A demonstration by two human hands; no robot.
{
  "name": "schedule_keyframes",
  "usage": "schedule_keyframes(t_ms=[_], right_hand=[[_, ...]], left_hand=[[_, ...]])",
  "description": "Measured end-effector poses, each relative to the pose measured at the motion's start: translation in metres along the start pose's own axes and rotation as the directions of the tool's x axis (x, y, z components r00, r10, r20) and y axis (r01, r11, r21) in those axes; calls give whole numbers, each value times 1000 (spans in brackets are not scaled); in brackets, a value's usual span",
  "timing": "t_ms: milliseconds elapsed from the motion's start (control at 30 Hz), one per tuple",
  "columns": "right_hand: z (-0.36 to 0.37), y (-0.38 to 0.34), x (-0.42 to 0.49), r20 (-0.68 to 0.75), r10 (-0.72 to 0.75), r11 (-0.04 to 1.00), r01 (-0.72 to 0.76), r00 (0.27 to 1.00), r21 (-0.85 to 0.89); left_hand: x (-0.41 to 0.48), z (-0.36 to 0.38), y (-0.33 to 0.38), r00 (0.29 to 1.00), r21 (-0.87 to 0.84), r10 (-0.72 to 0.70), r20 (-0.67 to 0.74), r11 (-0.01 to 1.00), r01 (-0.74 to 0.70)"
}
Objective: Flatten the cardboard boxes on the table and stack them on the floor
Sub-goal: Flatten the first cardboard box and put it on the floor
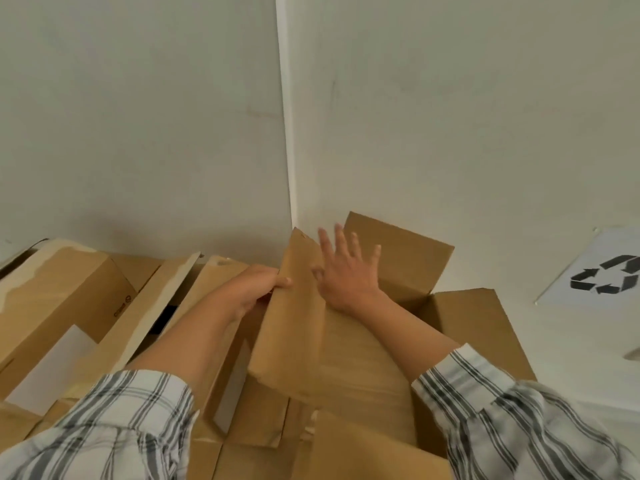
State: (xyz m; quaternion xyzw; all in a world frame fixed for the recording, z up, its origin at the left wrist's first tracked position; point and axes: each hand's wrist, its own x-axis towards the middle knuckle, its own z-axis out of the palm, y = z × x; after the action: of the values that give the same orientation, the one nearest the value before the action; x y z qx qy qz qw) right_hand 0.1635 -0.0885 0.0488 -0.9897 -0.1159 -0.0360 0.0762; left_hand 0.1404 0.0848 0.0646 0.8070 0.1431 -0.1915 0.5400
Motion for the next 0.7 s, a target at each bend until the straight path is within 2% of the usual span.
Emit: schedule_keyframes(t_ms=[33, 100, 200, 267, 300, 333, 367, 400, 433, 467, 533, 600, 700], right_hand=[[-19, -14, -4, -46, -17, 999, 18, 999, 35], [-54, -34, -12, -32, -10, 998, 12, 999, 55], [-91, -35, -23, 148, 87, 996, -89, 985, 9], [-108, -26, -43, 246, 143, 984, -163, 959, 65], [-115, -23, -56, 283, 155, 979, -186, 946, 84], [-122, -20, -70, 304, 169, 976, -201, 938, 78], [-130, -17, -84, 305, 188, 974, -217, 934, 64], [-137, -13, -97, 288, 214, 971, -235, 933, 40], [-145, -8, -110, 268, 239, 968, -250, 933, 8], [-151, -4, -120, 255, 253, 967, -254, 933, -33], [-155, 3, -137, 186, 268, 961, -249, 945, -121], [-158, 11, -151, 16, 337, 929, -330, 941, -169], [-167, 30, -172, -138, 442, 894, -447, 886, -11]], left_hand=[[-6, 4, 11, 999, -26, 36, 31, 999, -35], [-18, 18, 28, 993, -95, 94, 66, 992, -88], [-37, 43, 50, 976, -335, 135, 171, 939, -71], [-53, 57, 60, 963, -449, 161, 217, 892, -48], [-60, 71, 67, 942, -474, 213, 260, 878, -68], [-69, 80, 76, 896, -449, 245, 371, 891, -58], [-78, 86, 80, 850, -483, 219, 478, 875, 46], [-85, 87, 76, 845, -445, 171, 506, 891, 86], [-95, 94, 74, 836, -318, 148, 529, 948, 33], [-100, 98, 81, 807, -277, 132, 576, 960, 41], [-104, 113, 102, 861, -402, 157, 484, 914, 59], [-106, 122, 106, 881, -492, 219, 419, 871, 17], [-111, 135, 99, 873, -518, 273, 404, 855, -28]])
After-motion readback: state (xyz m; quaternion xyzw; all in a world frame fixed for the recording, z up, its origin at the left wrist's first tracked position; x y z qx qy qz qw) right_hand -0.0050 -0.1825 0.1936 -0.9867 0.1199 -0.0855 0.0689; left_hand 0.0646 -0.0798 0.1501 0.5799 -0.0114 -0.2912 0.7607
